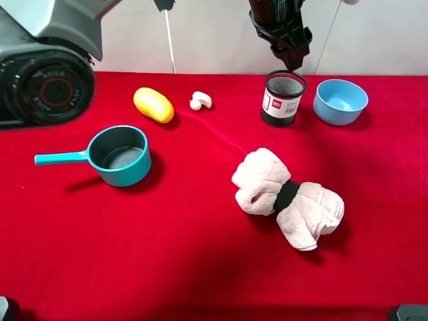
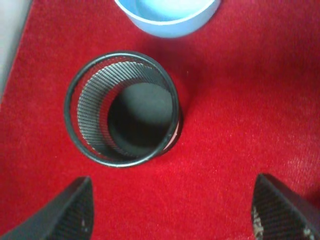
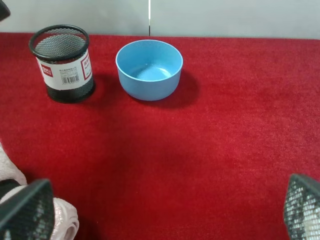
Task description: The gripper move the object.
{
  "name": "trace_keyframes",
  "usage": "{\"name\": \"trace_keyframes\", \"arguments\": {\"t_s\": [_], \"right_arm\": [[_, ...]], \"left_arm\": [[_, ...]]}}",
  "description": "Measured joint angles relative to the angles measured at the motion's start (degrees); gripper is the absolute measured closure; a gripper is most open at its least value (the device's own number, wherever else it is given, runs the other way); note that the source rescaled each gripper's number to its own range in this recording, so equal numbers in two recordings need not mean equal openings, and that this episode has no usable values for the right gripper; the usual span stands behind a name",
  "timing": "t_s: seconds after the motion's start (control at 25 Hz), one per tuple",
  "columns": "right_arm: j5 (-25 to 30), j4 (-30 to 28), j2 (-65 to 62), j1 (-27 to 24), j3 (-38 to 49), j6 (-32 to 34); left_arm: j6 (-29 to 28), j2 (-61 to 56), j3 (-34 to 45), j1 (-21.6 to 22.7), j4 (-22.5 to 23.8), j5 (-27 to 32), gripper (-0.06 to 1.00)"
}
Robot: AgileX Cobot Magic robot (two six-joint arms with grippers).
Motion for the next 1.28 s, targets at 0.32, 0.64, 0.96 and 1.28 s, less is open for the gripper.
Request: {"name": "trace_keyframes", "arguments": {"t_s": [0.32,0.64,0.96,1.28], "right_arm": [[0.00,0.00,0.00,0.00,0.00,0.00],[0.06,0.05,0.00,0.00,0.00,0.00],[0.06,0.01,0.00,0.00,0.00,0.00],[0.06,0.01,0.00,0.00,0.00,0.00]], "left_arm": [[-3.75,-3.70,0.00,-1.16,2.32,0.04,0.31],[-7.96,-7.99,2.57,-2.25,2.68,0.04,0.31],[-9.74,-16.51,14.83,-2.31,3.05,0.04,0.31],[-9.86,-27.40,29.97,-2.31,4.05,0.00,0.31]]}}
